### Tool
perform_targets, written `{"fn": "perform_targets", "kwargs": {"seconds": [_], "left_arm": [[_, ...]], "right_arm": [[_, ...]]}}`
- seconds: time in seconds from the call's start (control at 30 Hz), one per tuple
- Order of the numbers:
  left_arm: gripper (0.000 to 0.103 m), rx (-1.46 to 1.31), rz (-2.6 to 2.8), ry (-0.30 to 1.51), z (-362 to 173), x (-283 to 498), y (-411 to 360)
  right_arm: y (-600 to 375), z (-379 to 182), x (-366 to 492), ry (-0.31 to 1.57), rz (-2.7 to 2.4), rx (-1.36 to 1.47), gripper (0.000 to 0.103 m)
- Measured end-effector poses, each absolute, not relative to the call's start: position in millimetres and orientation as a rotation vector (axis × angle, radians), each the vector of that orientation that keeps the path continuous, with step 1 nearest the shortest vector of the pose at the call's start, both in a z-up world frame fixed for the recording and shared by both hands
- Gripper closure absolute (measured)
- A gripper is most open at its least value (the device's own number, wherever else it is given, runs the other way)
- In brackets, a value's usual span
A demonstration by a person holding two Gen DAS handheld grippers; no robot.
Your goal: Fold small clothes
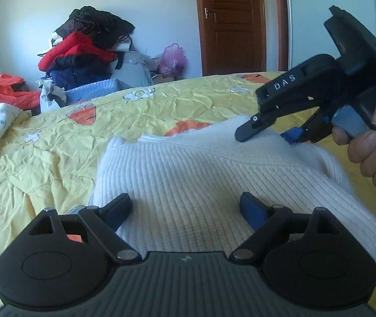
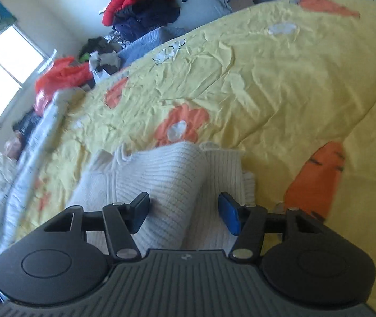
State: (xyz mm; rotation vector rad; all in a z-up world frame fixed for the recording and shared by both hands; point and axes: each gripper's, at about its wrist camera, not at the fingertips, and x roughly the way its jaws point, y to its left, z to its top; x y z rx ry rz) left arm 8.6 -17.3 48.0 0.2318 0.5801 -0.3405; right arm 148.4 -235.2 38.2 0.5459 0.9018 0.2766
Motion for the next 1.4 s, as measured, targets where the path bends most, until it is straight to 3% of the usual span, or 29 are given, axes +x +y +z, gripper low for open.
{"fn": "perform_targets", "kwargs": {"seconds": [0.07,0.1,0.27,0.5,0.6,0.7,0.77,0.87,1.0,1.1,1.27,1.4], "left_arm": [[0.013,0.234,-0.339,0.581,48.4,10.0,-16.9],[0.013,0.229,-0.339,0.583,47.7,9.4,-16.8],[0.013,0.222,-0.338,0.597,52.9,9.0,-22.1],[0.009,0.247,-0.314,0.576,42.9,18.8,-36.1],[0.009,0.245,-0.311,0.585,46.2,17.3,-36.1],[0.009,0.185,-0.327,0.607,62.7,8.0,-23.8],[0.008,0.157,-0.352,0.579,73.8,-8.1,-10.5],[0.008,0.212,-0.302,0.546,73.4,-27.8,7.3],[0.008,0.137,-0.268,0.610,61.9,-25.7,30.5],[0.008,0.135,-0.315,0.610,64.7,-25.5,18.3],[0.007,0.239,-0.374,0.601,55.7,-21.7,-23.0],[0.004,0.244,-0.389,0.586,45.2,-16.2,-38.7]], "right_arm": [[-232.9,41.4,151.2,0.893,0.287,0.541,0.064],[-231.5,42.3,151.8,0.895,0.307,0.531,0.086],[-234.7,62.4,151.4,0.827,0.323,0.458,0.089],[-245.8,29.2,157.6,0.849,0.283,0.467,0.091],[-239.2,37.1,157.4,0.843,0.265,0.418,0.080],[-238.4,58.9,140.1,0.813,0.209,0.423,0.044],[-239.1,75.0,116.2,0.732,0.267,0.424,0.035],[-242.6,78.1,91.6,0.750,0.364,0.463,0.034],[-242.2,55.2,90.3,0.861,0.363,0.451,0.049],[-237.8,51.4,93.8,0.861,0.407,0.481,0.079],[-233.6,66.9,96.9,0.854,0.398,0.356,0.089],[-253.6,39.3,100.9,0.883,0.357,0.381,0.094]]}}
